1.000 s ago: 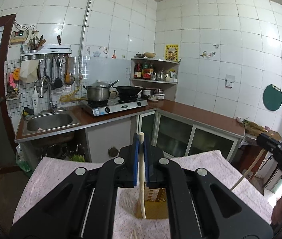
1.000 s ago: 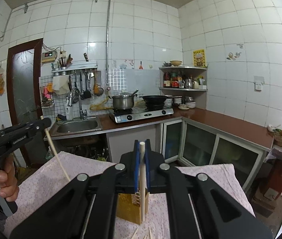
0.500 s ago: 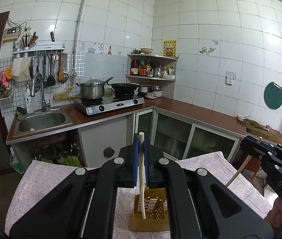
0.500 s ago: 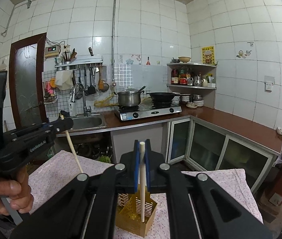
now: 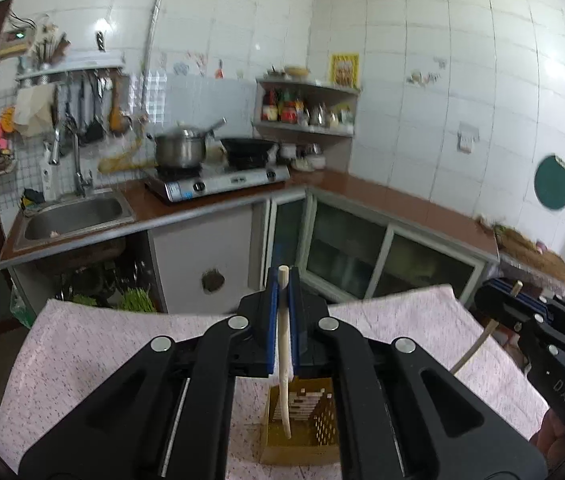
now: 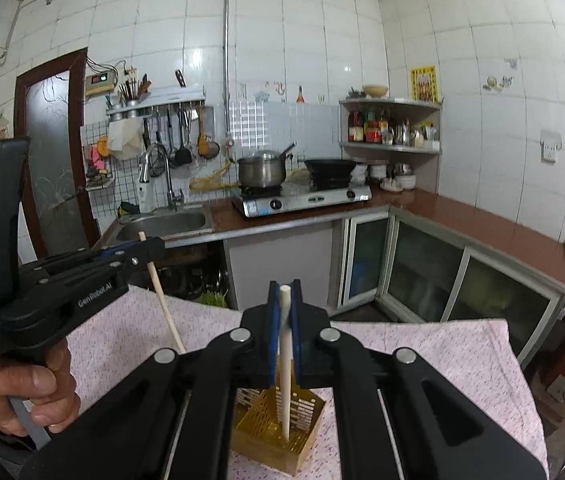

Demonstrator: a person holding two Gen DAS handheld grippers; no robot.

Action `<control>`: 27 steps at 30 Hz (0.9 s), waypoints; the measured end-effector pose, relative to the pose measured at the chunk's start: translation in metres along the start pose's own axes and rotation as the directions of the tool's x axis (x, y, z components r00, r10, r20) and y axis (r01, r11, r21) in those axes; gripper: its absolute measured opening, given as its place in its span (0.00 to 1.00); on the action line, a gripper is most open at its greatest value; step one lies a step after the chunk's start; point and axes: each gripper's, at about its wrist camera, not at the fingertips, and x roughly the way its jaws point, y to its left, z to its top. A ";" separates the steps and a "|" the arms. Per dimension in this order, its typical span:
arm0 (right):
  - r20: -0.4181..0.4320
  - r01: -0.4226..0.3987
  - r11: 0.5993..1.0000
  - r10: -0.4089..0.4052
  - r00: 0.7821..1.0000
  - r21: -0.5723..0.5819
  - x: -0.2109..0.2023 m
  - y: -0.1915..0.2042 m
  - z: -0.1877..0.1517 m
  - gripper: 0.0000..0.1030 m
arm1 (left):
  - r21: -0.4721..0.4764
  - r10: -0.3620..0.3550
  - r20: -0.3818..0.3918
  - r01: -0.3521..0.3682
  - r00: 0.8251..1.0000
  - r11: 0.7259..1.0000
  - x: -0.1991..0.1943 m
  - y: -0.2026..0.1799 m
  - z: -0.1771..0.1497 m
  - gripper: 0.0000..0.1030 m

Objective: Organize utensils
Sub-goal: 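Lower both chopsticks into the yellow caddy and open both tools, then reach the right tool to the green-handled utensil while the left tool approaches a chopstick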

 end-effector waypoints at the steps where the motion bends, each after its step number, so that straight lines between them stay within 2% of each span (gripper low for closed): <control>1: -0.019 0.020 1.000 -0.020 1.000 -0.003 0.005 0.000 -0.002 0.06 | -0.002 0.004 -0.024 -0.004 1.000 1.000 0.007 0.002 -0.004 0.04; 3: -0.011 0.069 0.998 -0.069 0.998 -0.009 0.007 -0.001 -0.004 0.10 | -0.021 0.040 -0.054 -0.041 0.998 0.999 0.019 0.010 -0.010 0.15; 5: 0.009 0.067 0.998 -0.067 0.998 0.002 0.003 -0.002 -0.001 0.42 | -0.040 0.050 -0.069 -0.053 0.996 0.998 0.024 0.019 -0.013 0.19; 6: 0.029 0.078 0.997 -0.079 0.996 0.008 -0.001 -0.004 0.000 0.47 | -0.047 0.058 -0.065 -0.061 0.996 0.997 0.023 0.022 -0.014 0.21; 13: 0.062 0.102 0.994 -0.104 0.993 0.030 -0.021 -0.011 0.006 0.47 | -0.048 0.077 -0.026 -0.078 0.997 0.996 0.000 0.032 -0.011 0.24; 18: 0.046 0.130 0.991 -0.132 0.990 0.038 -0.037 -0.020 0.000 0.47 | -0.042 0.098 -0.021 -0.099 0.995 0.994 -0.021 0.036 -0.016 0.27; 24: 0.019 0.163 0.985 -0.164 0.986 0.048 -0.063 -0.030 -0.019 0.47 | -0.047 0.123 0.005 -0.123 0.992 0.991 -0.057 0.037 -0.027 0.38; 27: -0.008 0.172 0.984 -0.171 0.985 0.050 -0.072 -0.033 -0.037 0.47 | -0.050 0.136 -0.001 -0.136 0.991 0.989 -0.078 0.039 -0.049 0.43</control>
